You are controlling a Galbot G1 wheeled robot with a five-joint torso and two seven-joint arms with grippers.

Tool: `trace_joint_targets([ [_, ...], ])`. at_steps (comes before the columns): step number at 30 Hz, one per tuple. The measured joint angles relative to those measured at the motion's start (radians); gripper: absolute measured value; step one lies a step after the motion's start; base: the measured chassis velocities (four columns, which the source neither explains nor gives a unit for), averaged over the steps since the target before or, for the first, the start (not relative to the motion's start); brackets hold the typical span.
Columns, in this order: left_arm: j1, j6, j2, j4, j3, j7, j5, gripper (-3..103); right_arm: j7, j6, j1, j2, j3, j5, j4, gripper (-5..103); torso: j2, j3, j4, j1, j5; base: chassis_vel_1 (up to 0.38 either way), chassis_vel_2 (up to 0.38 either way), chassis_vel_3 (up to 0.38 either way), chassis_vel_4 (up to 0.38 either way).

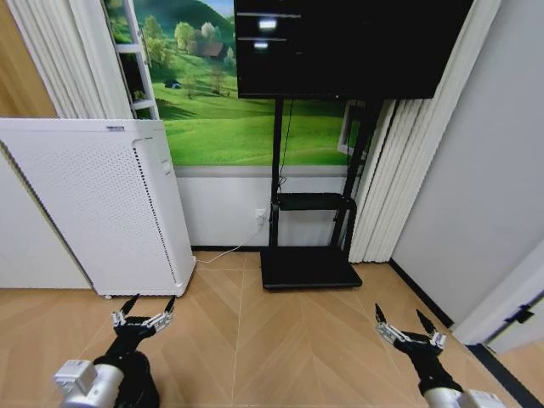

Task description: Pick up the trash bin and place the garbage on the floor into it.

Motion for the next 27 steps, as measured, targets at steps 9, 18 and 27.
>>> trace_joint_targets([
  [9, 0.0, 0.0, 0.0, 0.0, 0.0, 0.0, 0.0, 100, 0.0, 0.0, 0.0, 0.0, 0.0, 0.0, 0.0, 100, 0.036, 0.025, 0.0, 0.011, 0.0, 0.0, 0.0, 0.0, 0.0],
  [18, 0.0, 0.0, 0.0, 0.0, 0.0, 0.0, 0.0, 100, 0.0, 0.0, 0.0, 0.0, 0.0, 0.0, 0.0, 100, 0.075, 0.051, 0.0, 0.024, 0.0, 0.0, 0.0, 0.0, 0.0],
  [27, 0.0, 0.0, 0.0, 0.0, 0.0, 0.0, 0.0, 100, 0.0, 0.0, 0.0, 0.0, 0.0, 0.0, 0.0, 100, 0.112, 0.075, 0.0, 0.037, 0.0, 0.0, 0.0, 0.0, 0.0],
])
